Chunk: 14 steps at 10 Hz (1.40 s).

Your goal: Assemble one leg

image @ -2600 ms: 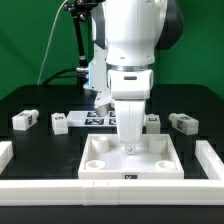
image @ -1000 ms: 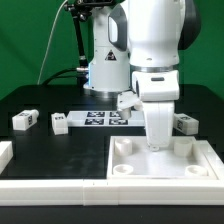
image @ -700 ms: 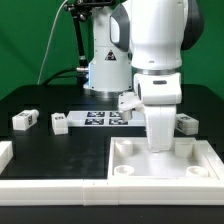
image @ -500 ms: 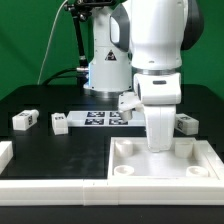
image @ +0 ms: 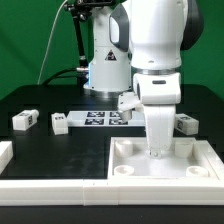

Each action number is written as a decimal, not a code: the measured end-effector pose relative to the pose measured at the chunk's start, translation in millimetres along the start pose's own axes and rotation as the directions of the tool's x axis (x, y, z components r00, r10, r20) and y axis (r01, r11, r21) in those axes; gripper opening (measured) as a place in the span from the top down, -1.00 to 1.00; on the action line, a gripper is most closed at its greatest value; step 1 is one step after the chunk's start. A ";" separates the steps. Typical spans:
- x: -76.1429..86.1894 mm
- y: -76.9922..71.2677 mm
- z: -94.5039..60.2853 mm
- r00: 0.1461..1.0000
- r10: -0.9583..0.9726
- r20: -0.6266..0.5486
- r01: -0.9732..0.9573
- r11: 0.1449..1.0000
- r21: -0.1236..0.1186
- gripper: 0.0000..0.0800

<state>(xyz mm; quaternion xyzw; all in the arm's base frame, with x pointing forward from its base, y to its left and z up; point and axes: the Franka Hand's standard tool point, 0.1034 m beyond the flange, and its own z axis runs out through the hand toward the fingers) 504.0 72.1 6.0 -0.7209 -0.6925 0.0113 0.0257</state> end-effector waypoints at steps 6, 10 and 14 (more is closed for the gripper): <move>-0.2 0.4 -0.3 1.000 0.000 0.000 0.000 1.000 -0.001 -0.62; 13.9 -15.2 -38.7 0.995 0.100 0.025 -0.100 0.995 -0.019 -0.62; 15.8 -18.2 -42.5 0.990 0.140 0.024 -0.140 0.990 -0.024 -0.62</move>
Offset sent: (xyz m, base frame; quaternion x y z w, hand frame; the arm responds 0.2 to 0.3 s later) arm 0.0000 0.0000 0.0000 0.0000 0.0000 0.0000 1.0000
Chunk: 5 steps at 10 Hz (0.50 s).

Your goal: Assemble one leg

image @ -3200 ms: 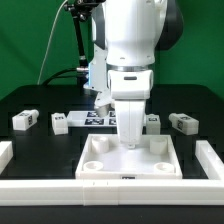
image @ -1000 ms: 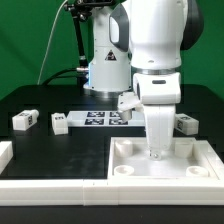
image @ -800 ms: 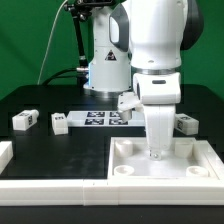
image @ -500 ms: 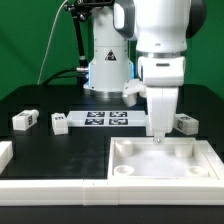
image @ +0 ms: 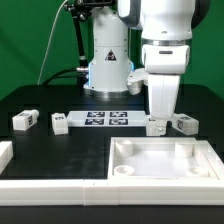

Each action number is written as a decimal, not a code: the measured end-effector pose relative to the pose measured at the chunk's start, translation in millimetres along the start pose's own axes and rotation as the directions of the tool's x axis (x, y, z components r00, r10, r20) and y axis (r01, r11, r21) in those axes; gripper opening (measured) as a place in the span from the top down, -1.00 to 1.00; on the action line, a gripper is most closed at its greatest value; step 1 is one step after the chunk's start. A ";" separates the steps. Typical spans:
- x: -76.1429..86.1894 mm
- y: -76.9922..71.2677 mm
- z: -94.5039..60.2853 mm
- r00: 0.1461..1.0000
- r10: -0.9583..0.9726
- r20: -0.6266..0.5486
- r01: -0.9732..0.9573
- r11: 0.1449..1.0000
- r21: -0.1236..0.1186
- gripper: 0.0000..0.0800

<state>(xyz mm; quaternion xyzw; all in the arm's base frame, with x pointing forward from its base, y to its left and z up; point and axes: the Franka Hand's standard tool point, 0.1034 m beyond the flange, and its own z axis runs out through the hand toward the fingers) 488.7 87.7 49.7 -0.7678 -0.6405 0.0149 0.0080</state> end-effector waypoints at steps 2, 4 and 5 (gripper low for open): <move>0.6 -0.4 0.3 0.985 0.175 -0.001 -0.175 0.985 0.001 -0.62; 6.7 -13.1 2.3 0.900 0.436 -0.014 -0.436 0.900 0.000 -0.62; 9.8 -23.6 4.6 0.843 0.538 -0.010 -0.538 0.843 0.006 -0.62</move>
Offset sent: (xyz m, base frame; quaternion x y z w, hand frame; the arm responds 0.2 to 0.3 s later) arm -0.0330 0.0085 0.0007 -0.0228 0.0049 0.3518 0.9358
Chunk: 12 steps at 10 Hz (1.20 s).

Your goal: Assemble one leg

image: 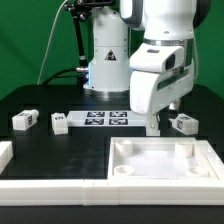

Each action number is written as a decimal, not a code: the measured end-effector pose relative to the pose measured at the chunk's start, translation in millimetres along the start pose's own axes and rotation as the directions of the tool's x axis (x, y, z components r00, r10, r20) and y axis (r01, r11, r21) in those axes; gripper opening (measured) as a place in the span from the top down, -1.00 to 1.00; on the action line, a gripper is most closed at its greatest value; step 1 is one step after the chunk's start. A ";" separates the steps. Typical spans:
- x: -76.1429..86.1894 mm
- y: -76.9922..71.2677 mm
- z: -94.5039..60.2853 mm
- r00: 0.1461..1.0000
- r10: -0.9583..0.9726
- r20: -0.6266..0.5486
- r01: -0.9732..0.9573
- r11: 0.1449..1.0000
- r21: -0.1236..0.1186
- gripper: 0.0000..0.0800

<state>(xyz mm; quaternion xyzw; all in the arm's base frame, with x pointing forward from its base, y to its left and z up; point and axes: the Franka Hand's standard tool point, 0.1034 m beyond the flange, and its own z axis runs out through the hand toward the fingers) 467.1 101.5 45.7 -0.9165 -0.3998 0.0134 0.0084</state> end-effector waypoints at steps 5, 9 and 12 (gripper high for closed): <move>3.8 -29.9 7.9 0.899 0.438 0.015 -0.438 0.898 0.047 -0.62; -0.1 -58.4 10.7 0.901 0.403 0.158 -0.414 0.909 0.043 -0.62; 5.3 -83.5 6.0 0.840 0.367 0.399 -0.413 0.910 0.034 -0.62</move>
Offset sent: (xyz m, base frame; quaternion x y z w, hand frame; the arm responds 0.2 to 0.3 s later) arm 0.0000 0.0000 0.0000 0.0000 0.0000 0.1593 0.9872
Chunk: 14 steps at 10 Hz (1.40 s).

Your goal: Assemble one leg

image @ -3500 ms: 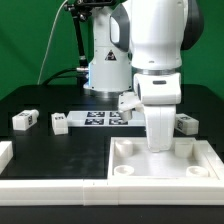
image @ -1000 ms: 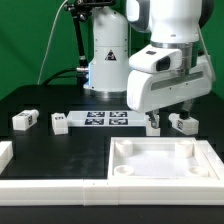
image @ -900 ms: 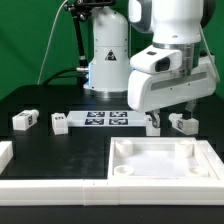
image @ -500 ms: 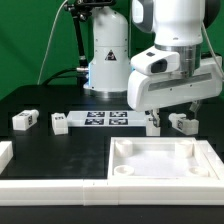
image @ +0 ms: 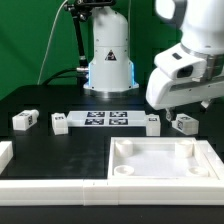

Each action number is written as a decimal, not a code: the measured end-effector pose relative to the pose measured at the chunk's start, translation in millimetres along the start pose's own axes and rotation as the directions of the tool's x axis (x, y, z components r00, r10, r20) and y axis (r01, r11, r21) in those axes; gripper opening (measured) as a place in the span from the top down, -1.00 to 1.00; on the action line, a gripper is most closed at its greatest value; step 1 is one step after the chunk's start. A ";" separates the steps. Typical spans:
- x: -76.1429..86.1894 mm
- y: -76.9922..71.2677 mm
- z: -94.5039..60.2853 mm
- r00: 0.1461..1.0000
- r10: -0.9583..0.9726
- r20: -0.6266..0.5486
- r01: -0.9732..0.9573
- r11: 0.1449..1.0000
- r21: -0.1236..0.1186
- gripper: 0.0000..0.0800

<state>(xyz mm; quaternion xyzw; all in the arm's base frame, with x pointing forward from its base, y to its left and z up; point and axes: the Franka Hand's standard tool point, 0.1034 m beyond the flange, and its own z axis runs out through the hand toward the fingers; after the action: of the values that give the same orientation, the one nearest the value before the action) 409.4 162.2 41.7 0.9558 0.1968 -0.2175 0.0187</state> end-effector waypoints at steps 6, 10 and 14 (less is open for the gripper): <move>-12.3 -7.1 25.8 0.911 0.030 0.412 -0.028 1.000 -0.011 -0.62; -4.7 -11.5 35.2 0.910 0.023 0.413 -0.022 1.000 -0.008 -0.62; -4.2 -9.5 39.1 0.913 0.021 0.407 -0.021 1.000 -0.006 -0.10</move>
Offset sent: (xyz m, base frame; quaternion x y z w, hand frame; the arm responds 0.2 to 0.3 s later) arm -0.0033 -0.0119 -0.0139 -0.0680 -0.2206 0.0434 0.9720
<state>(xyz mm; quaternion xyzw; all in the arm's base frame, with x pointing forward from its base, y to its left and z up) 386.3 164.8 8.6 0.8917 0.1786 -0.4112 0.0622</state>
